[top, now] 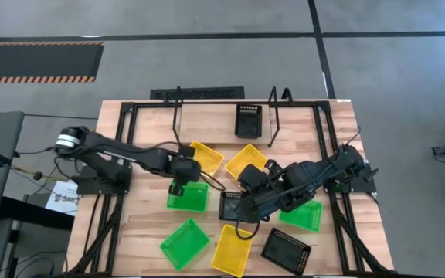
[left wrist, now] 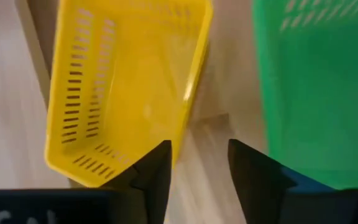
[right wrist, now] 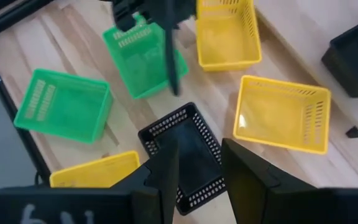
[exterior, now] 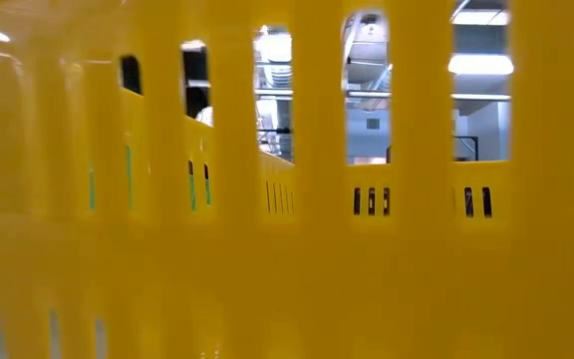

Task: Stack baskets on shelf by color
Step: Put the left yellow bin on the shelf

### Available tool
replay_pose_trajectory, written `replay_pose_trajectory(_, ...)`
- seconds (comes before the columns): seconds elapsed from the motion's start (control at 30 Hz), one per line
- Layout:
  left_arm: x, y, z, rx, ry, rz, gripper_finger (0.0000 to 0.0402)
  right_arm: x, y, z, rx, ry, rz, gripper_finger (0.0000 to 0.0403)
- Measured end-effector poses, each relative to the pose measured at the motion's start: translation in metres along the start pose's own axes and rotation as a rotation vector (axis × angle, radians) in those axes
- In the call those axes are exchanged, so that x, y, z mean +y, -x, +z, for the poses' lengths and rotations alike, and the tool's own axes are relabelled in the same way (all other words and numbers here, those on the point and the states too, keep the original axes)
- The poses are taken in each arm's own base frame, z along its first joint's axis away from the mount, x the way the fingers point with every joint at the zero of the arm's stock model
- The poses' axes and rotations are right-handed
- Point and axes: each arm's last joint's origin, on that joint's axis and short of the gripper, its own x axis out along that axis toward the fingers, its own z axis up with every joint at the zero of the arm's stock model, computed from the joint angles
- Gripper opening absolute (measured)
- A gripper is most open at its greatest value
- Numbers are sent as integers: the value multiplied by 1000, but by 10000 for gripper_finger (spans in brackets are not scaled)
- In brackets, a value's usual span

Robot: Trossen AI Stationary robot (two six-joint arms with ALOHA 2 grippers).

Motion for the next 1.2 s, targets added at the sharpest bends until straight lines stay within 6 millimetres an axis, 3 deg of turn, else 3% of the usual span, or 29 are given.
replay_pose_trajectory(0.37,17,-34,0,119,25,-34,154,2,11,-8,4,20,35,137)
replay_pose_trajectory(0.5,25,-38,-3,131,75,-38,110,2,12,-8,3,21,38,133)
replay_pose_trajectory(0.63,31,-39,-5,136,130,-48,21,2,12,-8,3,21,38,133)
replay_pose_trajectory(0.77,33,-38,-5,123,194,-127,3,2,12,-8,2,21,38,131)
replay_pose_trajectory(0.93,31,-11,13,116,173,-164,1,1,18,-6,-10,10,58,120)
replay_pose_trajectory(1.2,35,74,56,8,-45,-32,0,-6,36,-8,-23,4,100,106)
